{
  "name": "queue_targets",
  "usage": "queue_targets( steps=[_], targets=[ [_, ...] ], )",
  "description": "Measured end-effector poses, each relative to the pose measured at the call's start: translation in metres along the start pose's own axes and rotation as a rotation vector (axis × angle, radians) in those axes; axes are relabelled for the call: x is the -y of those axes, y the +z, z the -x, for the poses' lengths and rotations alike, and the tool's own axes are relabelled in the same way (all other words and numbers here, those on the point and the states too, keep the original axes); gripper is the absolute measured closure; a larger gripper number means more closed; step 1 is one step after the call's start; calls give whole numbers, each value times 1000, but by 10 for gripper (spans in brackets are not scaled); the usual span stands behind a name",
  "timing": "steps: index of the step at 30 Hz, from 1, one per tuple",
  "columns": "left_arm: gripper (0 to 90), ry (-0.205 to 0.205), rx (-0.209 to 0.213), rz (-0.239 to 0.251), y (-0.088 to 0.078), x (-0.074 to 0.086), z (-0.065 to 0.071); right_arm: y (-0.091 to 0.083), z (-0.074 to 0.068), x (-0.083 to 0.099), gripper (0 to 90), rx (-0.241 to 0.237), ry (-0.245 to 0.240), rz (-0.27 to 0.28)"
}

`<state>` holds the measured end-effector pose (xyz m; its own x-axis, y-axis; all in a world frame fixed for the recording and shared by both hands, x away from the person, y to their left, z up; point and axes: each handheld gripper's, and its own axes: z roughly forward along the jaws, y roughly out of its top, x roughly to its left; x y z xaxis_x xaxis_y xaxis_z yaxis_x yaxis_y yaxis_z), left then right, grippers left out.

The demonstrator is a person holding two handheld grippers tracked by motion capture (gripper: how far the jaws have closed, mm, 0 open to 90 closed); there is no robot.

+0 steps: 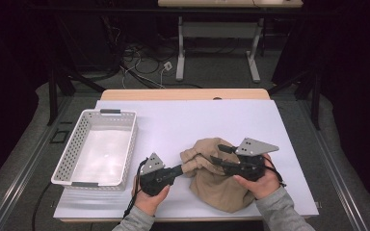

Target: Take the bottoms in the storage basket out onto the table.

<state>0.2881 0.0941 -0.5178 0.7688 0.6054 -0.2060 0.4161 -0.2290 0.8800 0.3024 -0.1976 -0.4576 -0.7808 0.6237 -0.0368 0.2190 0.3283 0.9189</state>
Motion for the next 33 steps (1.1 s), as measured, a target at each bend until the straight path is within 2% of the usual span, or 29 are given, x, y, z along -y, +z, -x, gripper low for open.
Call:
queue_targets(
  steps=[5,11,15,20,26,33],
  targets=[
    [876,-1,0,11,1,1,1,16,-4,-7,486,-31,-19,-20],
    [875,11,8,1,1,0,3,28,-7,-9,491,-40,-44,-45],
    [872,17,-2,11,2,0,3,32,-6,-9,554,-35,-45,-65],
    [856,16,18,7,2,0,4,32,-6,-7,664,-14,-64,-86],
    [812,18,27,11,4,0,8,31,-6,-7,793,-20,-60,-100],
    [766,22,36,16,6,0,10,32,-6,-7,830,-17,-39,-98]
  ],
)
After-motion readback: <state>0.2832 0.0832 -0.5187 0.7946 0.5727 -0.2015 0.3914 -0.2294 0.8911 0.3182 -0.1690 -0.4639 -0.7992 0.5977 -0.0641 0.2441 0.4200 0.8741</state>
